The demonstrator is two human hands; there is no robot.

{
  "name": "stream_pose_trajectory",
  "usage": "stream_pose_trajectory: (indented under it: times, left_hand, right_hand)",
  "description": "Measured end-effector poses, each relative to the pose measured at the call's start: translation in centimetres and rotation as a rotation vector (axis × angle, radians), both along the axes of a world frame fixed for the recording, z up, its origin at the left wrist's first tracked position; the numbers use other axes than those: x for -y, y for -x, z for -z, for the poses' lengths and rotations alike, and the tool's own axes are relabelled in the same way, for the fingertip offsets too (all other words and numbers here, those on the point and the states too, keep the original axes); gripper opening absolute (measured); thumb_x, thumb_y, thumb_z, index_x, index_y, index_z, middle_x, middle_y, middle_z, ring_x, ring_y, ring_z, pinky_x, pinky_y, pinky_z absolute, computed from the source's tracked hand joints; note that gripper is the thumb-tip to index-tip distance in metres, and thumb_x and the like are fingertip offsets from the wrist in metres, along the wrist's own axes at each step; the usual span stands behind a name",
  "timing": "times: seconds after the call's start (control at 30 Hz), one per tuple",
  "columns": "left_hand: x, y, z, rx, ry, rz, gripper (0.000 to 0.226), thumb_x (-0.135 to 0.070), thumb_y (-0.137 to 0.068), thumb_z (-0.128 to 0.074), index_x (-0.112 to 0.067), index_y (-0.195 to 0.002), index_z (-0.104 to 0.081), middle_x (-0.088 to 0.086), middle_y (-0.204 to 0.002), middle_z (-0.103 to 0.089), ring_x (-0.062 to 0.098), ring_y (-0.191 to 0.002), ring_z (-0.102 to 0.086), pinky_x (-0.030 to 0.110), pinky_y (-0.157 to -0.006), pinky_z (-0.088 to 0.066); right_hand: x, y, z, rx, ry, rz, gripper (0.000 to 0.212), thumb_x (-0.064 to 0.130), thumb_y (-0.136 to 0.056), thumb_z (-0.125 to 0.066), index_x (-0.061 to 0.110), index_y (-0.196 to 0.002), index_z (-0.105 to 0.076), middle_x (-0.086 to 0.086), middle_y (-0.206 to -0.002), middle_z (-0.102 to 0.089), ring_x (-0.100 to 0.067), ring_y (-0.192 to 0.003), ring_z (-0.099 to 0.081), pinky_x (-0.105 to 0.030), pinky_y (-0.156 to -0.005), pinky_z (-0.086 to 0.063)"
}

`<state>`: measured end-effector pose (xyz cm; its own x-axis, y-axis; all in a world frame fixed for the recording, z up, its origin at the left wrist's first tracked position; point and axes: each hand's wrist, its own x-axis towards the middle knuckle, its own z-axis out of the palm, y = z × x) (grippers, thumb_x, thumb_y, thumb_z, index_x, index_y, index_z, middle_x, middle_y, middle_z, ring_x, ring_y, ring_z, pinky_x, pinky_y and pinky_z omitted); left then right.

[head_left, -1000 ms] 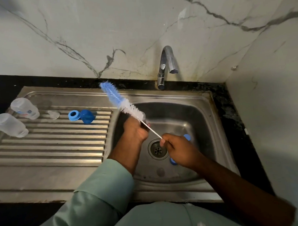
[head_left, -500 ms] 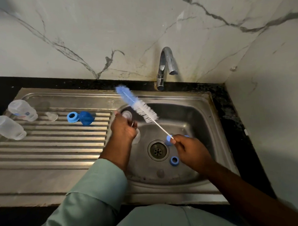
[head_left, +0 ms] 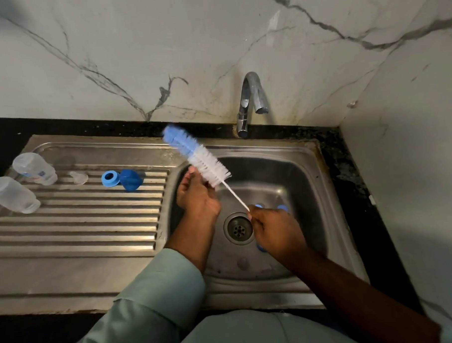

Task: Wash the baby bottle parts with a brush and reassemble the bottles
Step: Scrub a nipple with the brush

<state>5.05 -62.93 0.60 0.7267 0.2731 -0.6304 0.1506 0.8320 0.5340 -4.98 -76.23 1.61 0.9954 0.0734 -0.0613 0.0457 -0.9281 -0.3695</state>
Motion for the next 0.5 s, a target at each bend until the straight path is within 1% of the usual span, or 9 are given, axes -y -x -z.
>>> stream_pose_trajectory:
  times: [0.07, 0.13, 0.17, 0.2, 0.27, 0.37, 0.4, 0.43, 0.5]
  left_hand:
    - [-0.4, -0.5, -0.2, 0.007, 0.01, -0.051, 0.007, -0.005, -0.093, -0.062, -0.011, -0.096, -0.065, 0.016, -0.108, -0.071, 0.027, -0.094, -0.071, 0.046, -0.085, -0.058]
    - [0.7, 0.4, -0.5, 0.006, -0.011, 0.026, 0.004, -0.009, -0.094, -0.063, -0.011, -0.097, -0.064, 0.013, -0.102, -0.072, 0.025, -0.095, -0.071, 0.042, -0.088, -0.057]
    - [1.6, 0.9, -0.7, -0.004, -0.019, 0.073, 0.004, -0.011, -0.093, -0.064, -0.011, -0.097, -0.063, 0.011, -0.096, -0.072, 0.022, -0.091, -0.071, 0.039, -0.088, -0.057]
    - [2.3, 1.2, -0.8, -0.01, -0.017, 0.101, 0.004, -0.011, -0.092, -0.065, -0.011, -0.096, -0.063, 0.009, -0.091, -0.071, 0.019, -0.084, -0.07, 0.036, -0.086, -0.057]
    - [2.0, 0.9, -1.1, -0.003, 0.014, 0.075, 0.006, -0.007, -0.091, -0.065, -0.009, -0.096, -0.063, 0.01, -0.088, -0.071, 0.017, -0.077, -0.07, 0.033, -0.078, -0.059]
    - [-0.3, -0.9, -1.0, 0.03, 0.034, -0.045, 0.01, -0.002, -0.093, -0.06, -0.011, -0.094, -0.065, 0.011, -0.09, -0.072, 0.022, -0.082, -0.071, 0.034, -0.062, -0.061]
    - [-0.5, -1.0, -0.8, 0.039, 0.023, -0.033, 0.011, -0.002, -0.094, -0.06, -0.012, -0.094, -0.065, 0.011, -0.091, -0.071, 0.024, -0.086, -0.071, 0.035, -0.063, -0.061]
    - [-0.1, -0.6, -0.7, 0.043, -0.011, 0.022, 0.011, -0.004, -0.093, -0.061, -0.014, -0.096, -0.065, 0.01, -0.094, -0.072, 0.026, -0.092, -0.07, 0.037, -0.069, -0.06]
    - [1.4, 0.7, -0.3, 0.011, -0.104, 0.179, 0.021, -0.009, -0.091, -0.066, -0.02, -0.108, -0.064, 0.004, -0.1, -0.074, 0.021, -0.1, -0.068, 0.039, -0.081, -0.052]
  right_hand:
    - [0.2, 1.0, -0.2, -0.034, 0.028, -0.036, 0.024, 0.028, -0.098, -0.039, 0.025, -0.113, -0.058, -0.001, -0.085, -0.067, -0.023, -0.083, -0.063, -0.032, -0.069, -0.049]
    - [-0.2, 0.1, -0.6, -0.026, 0.035, 0.0, 0.02, 0.026, -0.097, -0.04, 0.023, -0.107, -0.057, 0.0, -0.082, -0.065, -0.022, -0.083, -0.061, -0.032, -0.067, -0.047]
    - [-0.5, -0.9, -0.8, -0.007, 0.044, 0.039, 0.017, 0.025, -0.096, -0.041, 0.021, -0.101, -0.057, -0.001, -0.083, -0.065, -0.022, -0.083, -0.061, -0.031, -0.068, -0.046]
    - [-0.8, -1.6, -1.0, 0.0, 0.051, 0.075, 0.017, 0.025, -0.096, -0.042, 0.021, -0.097, -0.058, -0.001, -0.086, -0.065, -0.023, -0.084, -0.062, -0.03, -0.068, -0.045]
    - [-0.7, -2.1, -1.3, -0.008, 0.056, 0.099, 0.019, 0.026, -0.097, -0.042, 0.02, -0.096, -0.06, -0.002, -0.088, -0.066, -0.025, -0.085, -0.062, -0.028, -0.067, -0.04]
    - [-0.1, 0.1, -1.2, -0.068, 0.045, -0.013, 0.021, 0.027, -0.099, -0.038, 0.022, -0.103, -0.058, 0.005, -0.073, -0.056, -0.018, -0.076, -0.054, -0.025, -0.064, -0.037]
    - [-0.1, 0.7, -1.0, -0.083, 0.02, -0.018, 0.022, 0.026, -0.1, -0.037, 0.021, -0.103, -0.058, 0.007, -0.069, -0.052, -0.016, -0.073, -0.051, -0.025, -0.064, -0.038]
    - [-0.2, 0.6, -1.0, -0.081, -0.012, 0.004, 0.021, 0.025, -0.099, -0.039, 0.02, -0.1, -0.059, 0.006, -0.067, -0.051, -0.015, -0.071, -0.05, -0.025, -0.063, -0.039]
    - [-0.7, -0.7, -1.1, -0.055, -0.05, 0.082, 0.018, 0.021, -0.096, -0.045, 0.018, -0.085, -0.059, 0.003, -0.066, -0.054, -0.016, -0.069, -0.053, -0.024, -0.063, -0.038]
